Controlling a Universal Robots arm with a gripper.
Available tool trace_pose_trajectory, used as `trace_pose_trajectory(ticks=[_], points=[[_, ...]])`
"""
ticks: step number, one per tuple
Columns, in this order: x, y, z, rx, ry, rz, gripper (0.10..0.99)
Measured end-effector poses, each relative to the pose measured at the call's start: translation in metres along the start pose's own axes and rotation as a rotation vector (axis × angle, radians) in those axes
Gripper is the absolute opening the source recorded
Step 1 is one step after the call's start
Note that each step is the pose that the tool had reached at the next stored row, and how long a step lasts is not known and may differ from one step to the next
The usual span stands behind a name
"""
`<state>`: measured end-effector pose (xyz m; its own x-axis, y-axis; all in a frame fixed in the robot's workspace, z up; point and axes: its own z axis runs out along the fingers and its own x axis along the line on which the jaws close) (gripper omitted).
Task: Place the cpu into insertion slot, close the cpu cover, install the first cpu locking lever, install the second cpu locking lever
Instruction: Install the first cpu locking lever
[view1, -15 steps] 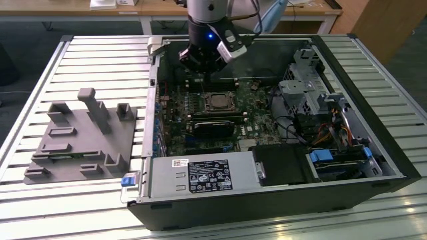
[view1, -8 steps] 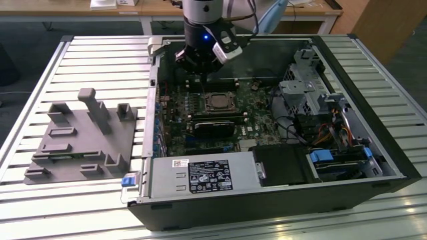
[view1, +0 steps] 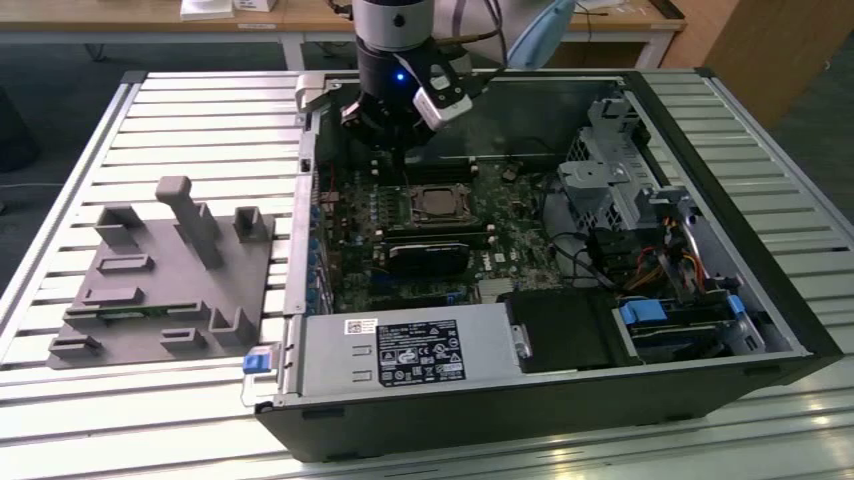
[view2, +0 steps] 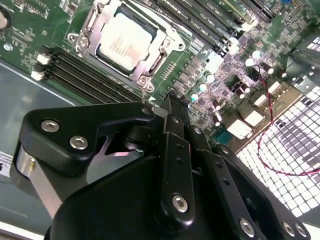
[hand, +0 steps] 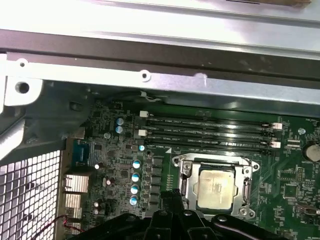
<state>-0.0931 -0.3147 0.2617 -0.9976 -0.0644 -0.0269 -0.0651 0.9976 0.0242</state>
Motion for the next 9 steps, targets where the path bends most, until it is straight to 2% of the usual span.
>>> trace_pose_trajectory(ticks=[4, 9], points=[[0.0026, 0.0039, 0.0022, 0.000, 0.0000, 0.000, 0.106], [0.0047, 0.0125, 0.0046, 0.000, 0.0001, 0.000, 0.106]])
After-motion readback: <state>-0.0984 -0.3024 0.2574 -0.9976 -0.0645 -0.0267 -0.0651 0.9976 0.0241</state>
